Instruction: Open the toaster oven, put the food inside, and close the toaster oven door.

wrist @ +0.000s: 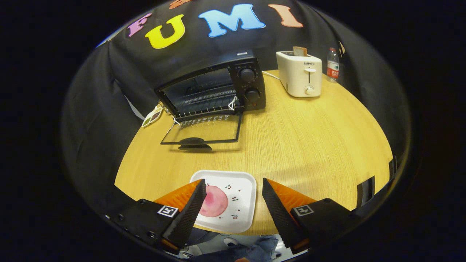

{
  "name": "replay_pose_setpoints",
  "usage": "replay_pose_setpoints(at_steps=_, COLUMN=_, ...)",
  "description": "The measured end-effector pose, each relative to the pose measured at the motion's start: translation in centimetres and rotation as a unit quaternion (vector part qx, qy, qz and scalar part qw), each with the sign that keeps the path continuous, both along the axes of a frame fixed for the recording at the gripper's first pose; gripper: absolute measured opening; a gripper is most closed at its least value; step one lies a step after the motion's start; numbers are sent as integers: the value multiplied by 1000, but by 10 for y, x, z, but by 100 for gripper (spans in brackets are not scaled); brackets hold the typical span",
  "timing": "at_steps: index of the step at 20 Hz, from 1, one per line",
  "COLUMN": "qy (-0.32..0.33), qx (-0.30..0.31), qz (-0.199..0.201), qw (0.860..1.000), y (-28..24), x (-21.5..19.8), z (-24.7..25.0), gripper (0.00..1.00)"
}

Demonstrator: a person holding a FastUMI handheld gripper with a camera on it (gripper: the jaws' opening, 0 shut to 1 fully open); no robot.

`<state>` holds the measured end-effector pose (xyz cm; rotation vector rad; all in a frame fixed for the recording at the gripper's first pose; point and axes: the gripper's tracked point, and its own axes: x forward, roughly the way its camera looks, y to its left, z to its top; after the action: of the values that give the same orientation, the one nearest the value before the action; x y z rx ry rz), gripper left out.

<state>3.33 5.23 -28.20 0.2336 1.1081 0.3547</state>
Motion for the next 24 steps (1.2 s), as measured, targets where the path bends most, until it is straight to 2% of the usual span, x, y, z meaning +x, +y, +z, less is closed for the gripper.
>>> replay_pose_setpoints(at_steps=7, qy=107, qx=-6, qz=33, qw=994, y=-5, x=-26, z=-38, gripper=99)
replay_pose_setpoints(at_steps=15, qy=158, qx=-29, qz=73, qw=984, y=-2, x=-38, z=-57, gripper=89)
replay_pose_setpoints(at_steps=19, qy=175, qx=-38, qz=80, qw=981, y=-5, x=-40, z=-60, gripper=46)
replay_pose_setpoints(at_steps=21, qy=182, qx=-36, qz=79, qw=979, y=-6, x=-39, z=-60, gripper=33)
replay_pose_setpoints(at_steps=24, qy=190, qx=-37, qz=88, qw=977, y=-7, x=-40, z=-62, gripper=31)
